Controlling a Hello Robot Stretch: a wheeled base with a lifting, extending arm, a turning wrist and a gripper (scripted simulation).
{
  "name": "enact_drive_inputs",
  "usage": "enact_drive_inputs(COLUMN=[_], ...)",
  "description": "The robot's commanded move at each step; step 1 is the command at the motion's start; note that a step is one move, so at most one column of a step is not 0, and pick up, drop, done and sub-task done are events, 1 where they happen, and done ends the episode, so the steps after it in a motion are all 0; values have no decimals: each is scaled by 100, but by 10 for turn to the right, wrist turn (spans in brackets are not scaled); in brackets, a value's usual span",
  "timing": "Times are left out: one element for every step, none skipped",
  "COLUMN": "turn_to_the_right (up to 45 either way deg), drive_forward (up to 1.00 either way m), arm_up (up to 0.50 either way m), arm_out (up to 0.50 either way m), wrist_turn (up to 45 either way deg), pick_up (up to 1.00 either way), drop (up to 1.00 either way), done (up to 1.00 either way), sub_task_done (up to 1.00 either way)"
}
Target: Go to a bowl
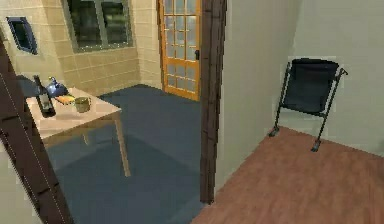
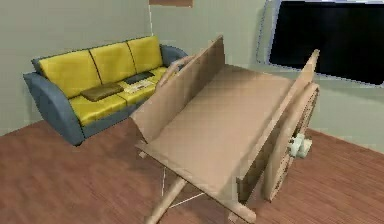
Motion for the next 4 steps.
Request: enact_drive_inputs(turn_to_the_right=[0, 330, 0, -420], drive_forward=[50, 0, 5, 0], arm_up=[0, 0, 0, 0], arm_out=[0, 0, 0, 0], wrist_turn=[0, 0, 0, 0], pick_up=[0, 0, 0, 0], drop=[0, 0, 0, 0], done=[0, 0, 0, 0], sub_task_done=[0, 0, 0, 0])
